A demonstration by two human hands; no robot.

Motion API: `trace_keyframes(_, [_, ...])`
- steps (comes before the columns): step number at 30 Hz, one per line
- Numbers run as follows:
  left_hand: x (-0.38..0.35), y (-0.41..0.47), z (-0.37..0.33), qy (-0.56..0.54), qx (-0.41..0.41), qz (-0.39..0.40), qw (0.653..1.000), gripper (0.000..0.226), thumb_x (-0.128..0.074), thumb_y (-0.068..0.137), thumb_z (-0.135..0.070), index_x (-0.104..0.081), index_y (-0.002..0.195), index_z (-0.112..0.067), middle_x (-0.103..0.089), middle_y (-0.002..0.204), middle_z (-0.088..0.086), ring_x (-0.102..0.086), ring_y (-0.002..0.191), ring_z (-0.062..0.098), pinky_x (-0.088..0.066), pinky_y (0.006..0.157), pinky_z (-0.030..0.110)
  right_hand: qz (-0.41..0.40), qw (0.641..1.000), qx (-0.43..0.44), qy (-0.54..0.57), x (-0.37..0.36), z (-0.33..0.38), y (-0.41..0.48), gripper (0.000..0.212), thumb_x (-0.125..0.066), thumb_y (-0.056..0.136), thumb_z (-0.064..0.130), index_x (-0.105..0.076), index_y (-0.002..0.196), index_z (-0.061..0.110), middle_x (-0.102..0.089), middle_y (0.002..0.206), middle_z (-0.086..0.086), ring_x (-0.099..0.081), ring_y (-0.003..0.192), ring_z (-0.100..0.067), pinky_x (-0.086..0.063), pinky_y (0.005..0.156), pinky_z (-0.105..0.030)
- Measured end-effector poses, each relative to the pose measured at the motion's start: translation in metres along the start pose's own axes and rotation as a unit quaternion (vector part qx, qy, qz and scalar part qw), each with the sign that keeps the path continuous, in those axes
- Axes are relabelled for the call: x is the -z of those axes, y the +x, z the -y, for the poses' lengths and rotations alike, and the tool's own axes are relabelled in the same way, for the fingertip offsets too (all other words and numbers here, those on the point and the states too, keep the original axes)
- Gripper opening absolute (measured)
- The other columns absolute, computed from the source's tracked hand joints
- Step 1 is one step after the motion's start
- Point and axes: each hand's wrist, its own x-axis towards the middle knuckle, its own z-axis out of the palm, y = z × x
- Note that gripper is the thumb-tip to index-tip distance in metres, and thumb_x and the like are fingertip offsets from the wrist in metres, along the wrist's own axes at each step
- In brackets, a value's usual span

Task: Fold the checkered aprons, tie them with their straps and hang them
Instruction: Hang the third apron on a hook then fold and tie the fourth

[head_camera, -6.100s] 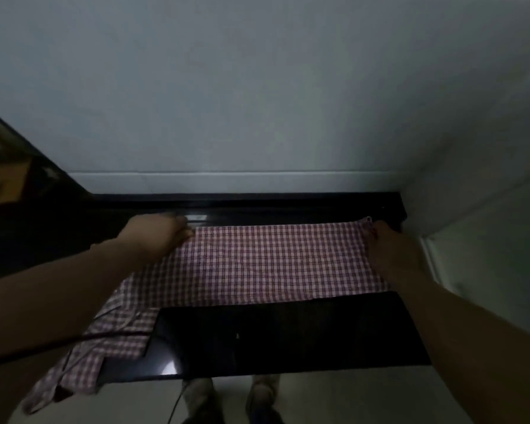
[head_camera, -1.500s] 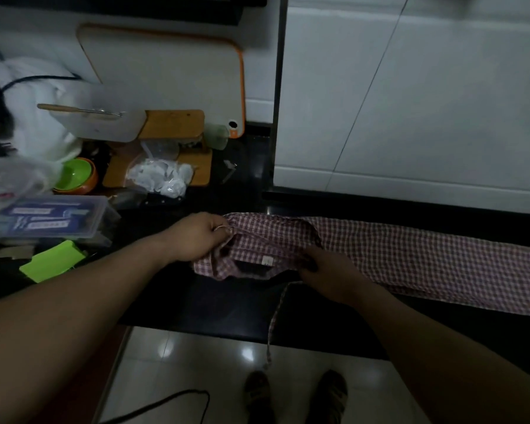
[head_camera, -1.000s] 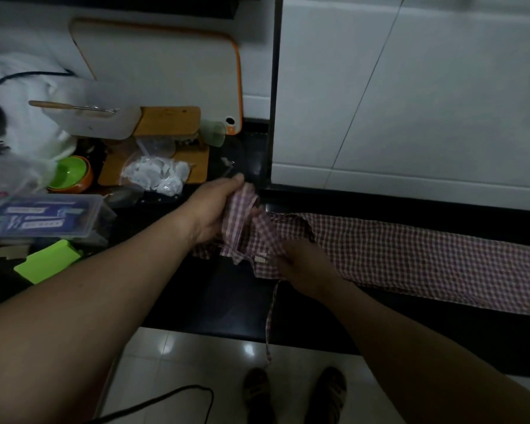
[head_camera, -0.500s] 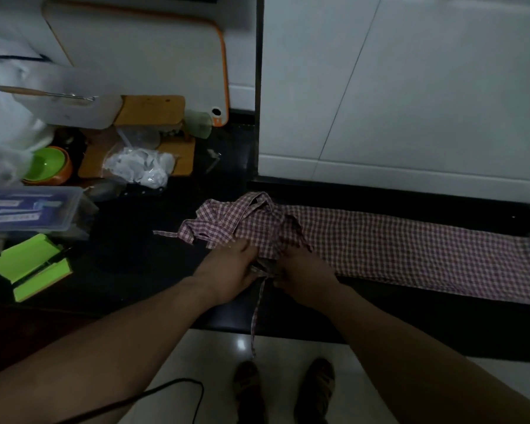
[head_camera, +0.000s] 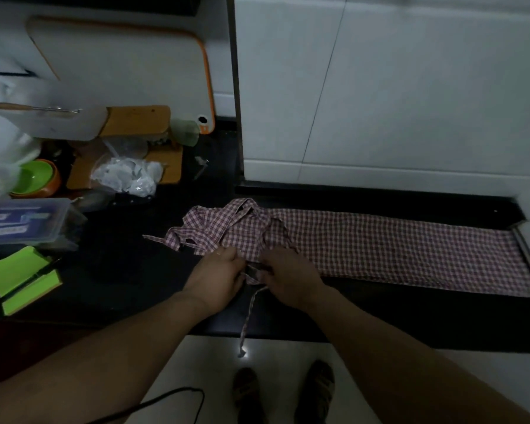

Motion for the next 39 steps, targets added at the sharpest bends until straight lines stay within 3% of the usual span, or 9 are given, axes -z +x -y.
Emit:
trace_keyframes(4, [-0.007,-0.015,0.003,-0.024,0.037,0.013,0.999,0.011,-0.065,0.096,-0.025,-0.068,0.097,-0.014,-0.06,0.102,0.003,-0.061,0.093,0.025,-0.052,0.076,0.037,0.065,0.996,-0.008,-0.059,-0.022,0.006,0.016,0.018,-0.056,0.1,0.025,-0.073,0.099,0.019,-0.07,0.109,-0.004,-0.066,0.1,-0.025,-0.056,0.084,-0.04])
trace_keyframes(8, [-0.007,-0.019,0.007,-0.054,0.061,-0.004,0.997,0.013,-0.061,0.099,-0.024,-0.068,0.101,-0.013,-0.061,0.105,0.002,-0.06,0.096,0.022,-0.053,0.079,0.037,0.033,0.987,-0.061,0.144,0.006,-0.014,-0.003,0.018,-0.065,0.098,0.02,-0.068,0.082,0.029,-0.07,0.088,0.009,-0.064,0.083,-0.008,-0.05,0.078,-0.029])
trace_keyframes(18, [-0.007,-0.034,0.009,-0.071,0.029,-0.006,0.997,0.016,-0.064,0.096,-0.017,-0.075,0.107,-0.014,-0.064,0.108,0.0,-0.058,0.101,0.018,-0.054,0.082,0.035,0.02,0.998,-0.058,0.025,-0.026,0.034,0.032,0.025,-0.057,0.103,0.032,-0.067,0.113,0.012,-0.069,0.115,-0.008,-0.064,0.103,-0.027,-0.051,0.085,-0.036])
trace_keyframes(21, [-0.01,-0.037,0.01,-0.078,0.036,-0.016,0.996,0.019,-0.067,0.096,-0.012,-0.075,0.112,-0.014,-0.066,0.112,0.001,-0.058,0.102,0.017,-0.053,0.084,0.033,0.05,0.996,-0.068,-0.022,-0.035,0.032,0.035,0.019,-0.051,0.103,0.02,-0.069,0.106,0.012,-0.07,0.112,-0.009,-0.065,0.099,-0.027,-0.054,0.084,-0.035])
trace_keyframes(25, [-0.008,-0.03,0.007,-0.081,0.057,-0.025,0.995,0.013,-0.065,0.096,-0.012,-0.074,0.105,-0.011,-0.065,0.108,0.003,-0.059,0.099,0.021,-0.053,0.084,0.036,-0.012,0.982,-0.092,0.162,0.003,-0.001,0.004,0.019,-0.056,0.099,0.016,-0.065,0.082,0.019,-0.067,0.084,0.003,-0.06,0.076,-0.016,-0.045,0.069,-0.031])
trace_keyframes(28, [-0.008,-0.024,0.005,-0.099,0.088,-0.024,0.991,0.015,-0.062,0.098,-0.012,-0.074,0.107,-0.011,-0.064,0.109,0.004,-0.059,0.101,0.021,-0.051,0.085,0.033,0.105,0.973,-0.079,0.191,0.026,-0.018,-0.042,0.034,-0.062,0.096,0.011,-0.065,0.066,0.026,-0.066,0.073,0.009,-0.06,0.07,-0.008,-0.044,0.063,-0.02])
trace_keyframes(30, [-0.008,-0.018,0.0,-0.1,0.11,-0.019,0.989,0.013,-0.061,0.098,-0.012,-0.073,0.105,-0.011,-0.064,0.107,0.005,-0.059,0.1,0.022,-0.047,0.083,0.03,0.218,0.969,-0.064,0.102,0.019,-0.029,-0.069,0.028,-0.062,0.096,0.011,-0.075,0.076,0.025,-0.074,0.091,0.005,-0.068,0.088,-0.012,-0.049,0.075,-0.019])
trace_keyframes(33, [-0.008,-0.014,-0.003,-0.089,0.143,-0.004,0.986,0.012,-0.06,0.099,-0.012,-0.071,0.1,-0.008,-0.062,0.105,0.008,-0.06,0.099,0.026,-0.044,0.08,0.03,0.373,0.926,-0.038,-0.048,-0.007,-0.036,-0.093,0.028,-0.054,0.103,0.014,-0.074,0.123,0.015,-0.065,0.136,-0.007,-0.062,0.121,-0.026,-0.053,0.101,-0.036])
trace_keyframes(39, [-0.001,-0.011,-0.024,-0.042,0.215,0.048,0.975,0.02,-0.059,0.097,-0.015,-0.068,0.113,-0.007,-0.058,0.123,0.01,-0.059,0.111,0.033,-0.05,0.091,0.038,0.43,0.884,0.06,-0.174,-0.017,-0.034,-0.131,0.051,-0.05,0.103,0.014,-0.048,0.153,0.017,-0.04,0.161,-0.01,-0.041,0.145,-0.03,-0.035,0.119,-0.04])
